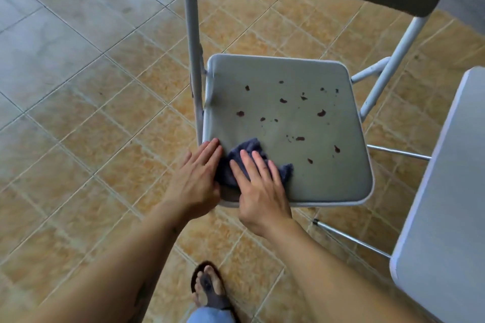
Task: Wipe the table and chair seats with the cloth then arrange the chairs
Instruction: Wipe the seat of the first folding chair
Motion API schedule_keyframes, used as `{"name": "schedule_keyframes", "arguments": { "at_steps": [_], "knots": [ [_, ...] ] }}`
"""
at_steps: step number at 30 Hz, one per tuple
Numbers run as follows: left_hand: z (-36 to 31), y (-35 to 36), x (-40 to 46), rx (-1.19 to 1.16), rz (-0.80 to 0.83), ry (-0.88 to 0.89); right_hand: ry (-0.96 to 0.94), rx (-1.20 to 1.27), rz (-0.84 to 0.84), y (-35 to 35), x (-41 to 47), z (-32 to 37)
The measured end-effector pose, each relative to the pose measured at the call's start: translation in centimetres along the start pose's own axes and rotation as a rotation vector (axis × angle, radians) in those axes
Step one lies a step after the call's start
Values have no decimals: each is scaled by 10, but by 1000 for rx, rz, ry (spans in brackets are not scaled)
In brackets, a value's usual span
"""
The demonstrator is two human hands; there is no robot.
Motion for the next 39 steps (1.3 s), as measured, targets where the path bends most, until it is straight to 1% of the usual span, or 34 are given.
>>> {"name": "schedule_keyframes", "arguments": {
  "at_steps": [2, 5, 7, 10, 12, 14, 16, 18, 20, 22, 23, 25, 27, 29, 31, 34, 35, 37, 39],
  "knots": [
    [2, -1, 1, -145, -40, -40, -24, -40, -13, -4, -2, -9],
    [2, 1, -1, -181, -46, -56, -24, -98, -14, -8, -11, -41],
    [2, 3, -2, -149, -30, -59, 92, -108, -29, -10, -26, -87],
    [-2, 1, -2, -80, -35, -62, 401, -45, -58, -19, -57, -174],
    [-3, 0, -1, -24, -52, -77, 485, 10, -96, -28, -62, -201],
    [-7, -3, 2, 6, -107, -96, 503, 93, -210, -41, -50, -197],
    [-13, -6, 6, -4, -188, -135, 419, 163, -311, -54, -33, -166],
    [-18, -5, 14, -37, -252, -179, 229, 206, -317, -58, -15, -120],
    [-19, 0, 23, -62, -295, -224, 25, 186, -228, -46, -1, -78],
    [-18, 8, 31, -64, -330, -246, -136, 120, -112, -26, 6, -54],
    [-18, 11, 32, -54, -345, -249, -199, 91, -82, -18, 8, -52],
    [-17, 14, 33, -36, -378, -247, -288, 60, -84, -10, 10, -64],
    [-18, 14, 33, -41, -403, -237, -346, 26, -119, -11, 13, -85],
    [-19, 13, 33, -50, -411, -233, -356, -12, -174, -17, 17, -112],
    [-20, 12, 33, -42, -413, -236, -257, -45, -222, -27, 23, -152],
    [-19, 14, 33, -12, -412, -253, 45, -32, -296, -43, 27, -227],
    [-19, 14, 33, -4, -416, -258, 119, -19, -322, -47, 26, -242],
    [-20, 13, 33, 0, -422, -263, 226, 35, -391, -51, 26, -250],
    [-20, 12, 33, 4, -428, -263, 286, 143, -456, -52, 30, -228]
  ]
}}
Point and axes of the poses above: each hand's wrist, its own x-axis towards the middle knuckle, its own y-axis out of the palm, z = x × y, the point moved 9 cm from there along x, towards the middle knuckle, and after that the axes turned 6 degrees about -x, right-handed, at the moved point
